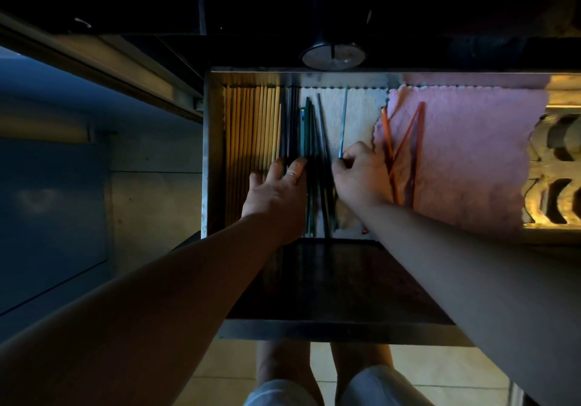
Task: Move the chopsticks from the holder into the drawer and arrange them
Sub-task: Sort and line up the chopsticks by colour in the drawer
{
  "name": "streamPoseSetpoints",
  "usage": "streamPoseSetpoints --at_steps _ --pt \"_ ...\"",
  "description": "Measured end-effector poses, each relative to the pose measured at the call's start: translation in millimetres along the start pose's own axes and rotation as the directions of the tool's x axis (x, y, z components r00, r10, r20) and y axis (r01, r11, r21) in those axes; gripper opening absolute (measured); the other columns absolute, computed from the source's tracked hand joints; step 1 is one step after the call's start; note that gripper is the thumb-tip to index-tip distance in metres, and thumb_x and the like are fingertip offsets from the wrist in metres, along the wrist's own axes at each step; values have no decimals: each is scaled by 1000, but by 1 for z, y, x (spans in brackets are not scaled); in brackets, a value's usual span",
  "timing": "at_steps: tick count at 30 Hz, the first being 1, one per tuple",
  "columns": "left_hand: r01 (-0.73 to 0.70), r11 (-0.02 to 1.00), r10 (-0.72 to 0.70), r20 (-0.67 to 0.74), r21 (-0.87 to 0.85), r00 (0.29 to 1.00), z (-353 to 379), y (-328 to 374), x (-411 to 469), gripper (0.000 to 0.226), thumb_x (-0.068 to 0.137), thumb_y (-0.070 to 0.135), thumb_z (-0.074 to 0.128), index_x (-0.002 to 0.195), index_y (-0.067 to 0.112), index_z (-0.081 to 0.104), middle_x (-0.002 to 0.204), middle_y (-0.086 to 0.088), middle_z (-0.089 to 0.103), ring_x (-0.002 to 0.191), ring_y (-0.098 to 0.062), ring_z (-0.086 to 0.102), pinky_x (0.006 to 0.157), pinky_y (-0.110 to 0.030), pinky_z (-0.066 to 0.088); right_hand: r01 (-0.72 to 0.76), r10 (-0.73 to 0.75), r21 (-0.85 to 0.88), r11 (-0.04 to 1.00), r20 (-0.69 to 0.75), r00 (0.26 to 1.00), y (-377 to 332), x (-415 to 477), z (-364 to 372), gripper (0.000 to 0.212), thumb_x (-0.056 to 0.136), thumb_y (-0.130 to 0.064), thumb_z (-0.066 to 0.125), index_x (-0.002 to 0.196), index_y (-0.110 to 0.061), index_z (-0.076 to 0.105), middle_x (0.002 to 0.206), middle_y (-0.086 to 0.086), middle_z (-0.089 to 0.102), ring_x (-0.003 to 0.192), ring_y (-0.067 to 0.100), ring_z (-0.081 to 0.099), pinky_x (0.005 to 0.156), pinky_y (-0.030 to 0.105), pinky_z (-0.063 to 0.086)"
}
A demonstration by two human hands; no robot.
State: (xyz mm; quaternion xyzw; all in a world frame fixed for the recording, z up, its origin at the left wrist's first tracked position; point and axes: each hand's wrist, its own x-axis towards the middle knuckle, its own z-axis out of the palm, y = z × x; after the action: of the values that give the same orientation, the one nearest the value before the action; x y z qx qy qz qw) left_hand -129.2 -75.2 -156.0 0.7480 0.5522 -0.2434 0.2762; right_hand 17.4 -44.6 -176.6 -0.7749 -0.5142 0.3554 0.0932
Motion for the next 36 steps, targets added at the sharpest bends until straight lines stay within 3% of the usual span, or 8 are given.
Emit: streamPoseSetpoints --at_steps 4,12,17,21,25,28,31,36 --pt "19 999 -18 -25 40 1000 -2 7 1 83 87 31 55 154 21 5 160 3 2 140 -32 16 106 -59 27 -4 5 43 999 -28 1000 -6 1 -1 10 85 -21 58 89 -11 60 66 -11 42 76 13 44 64 17 30" --pt "1 997 2 -43 72 999 -1 9 2 84 89 29 53 154 24 -1 162 5 0 143 -32 10 108 -58 25 -29 29 71 997 0 1000 -2 -1 -2 10 85 -25 60 88 -15 59 68 -12 44 76 15 52 64 21 36" --pt "-5 999 7 -40 51 999 -4 8 3 90 84 32 60 153 28 3 159 3 4 142 -32 13 107 -54 27 38 -42 141 989 30 999 0 -8 3 9 85 -24 61 84 -17 55 66 -7 52 59 7 48 48 12 33" --pt "-30 999 31 -42 21 999 -6 2 2 92 82 29 65 152 30 5 158 3 6 140 -31 13 106 -53 29 40 -45 159 986 27 999 -4 -10 8 9 84 -23 63 84 -15 58 73 -4 56 68 12 51 59 20 32" --pt "-52 997 50 -33 -51 998 -10 -4 4 89 82 27 64 151 31 8 156 4 10 138 -29 15 106 -53 29 63 -76 200 978 56 996 -7 -9 8 9 85 -22 63 82 -17 56 73 -3 56 68 13 52 53 15 32" --pt "-59 995 55 -47 -80 997 -11 -6 5 84 84 32 62 151 31 12 155 4 17 137 -28 17 106 -51 29 60 -74 191 980 66 995 -6 -9 8 10 86 -23 62 84 -15 56 74 -2 56 65 12 52 57 21 36" --pt "-64 998 63 -48 -22 997 -10 -4 5 88 83 34 64 152 29 9 156 3 19 140 -30 14 109 -53 24 82 -93 195 977 47 995 -4 -9 6 11 85 -22 62 80 -18 53 66 -4 53 54 0 45 49 8 35" --pt "-67 998 67 -23 18 997 -7 -4 1 89 87 33 58 153 32 -1 161 9 9 143 -31 6 112 -62 15 46 -55 181 982 48 997 -1 -7 5 11 85 -25 63 82 -22 53 65 -13 50 58 -3 47 48 8 33"
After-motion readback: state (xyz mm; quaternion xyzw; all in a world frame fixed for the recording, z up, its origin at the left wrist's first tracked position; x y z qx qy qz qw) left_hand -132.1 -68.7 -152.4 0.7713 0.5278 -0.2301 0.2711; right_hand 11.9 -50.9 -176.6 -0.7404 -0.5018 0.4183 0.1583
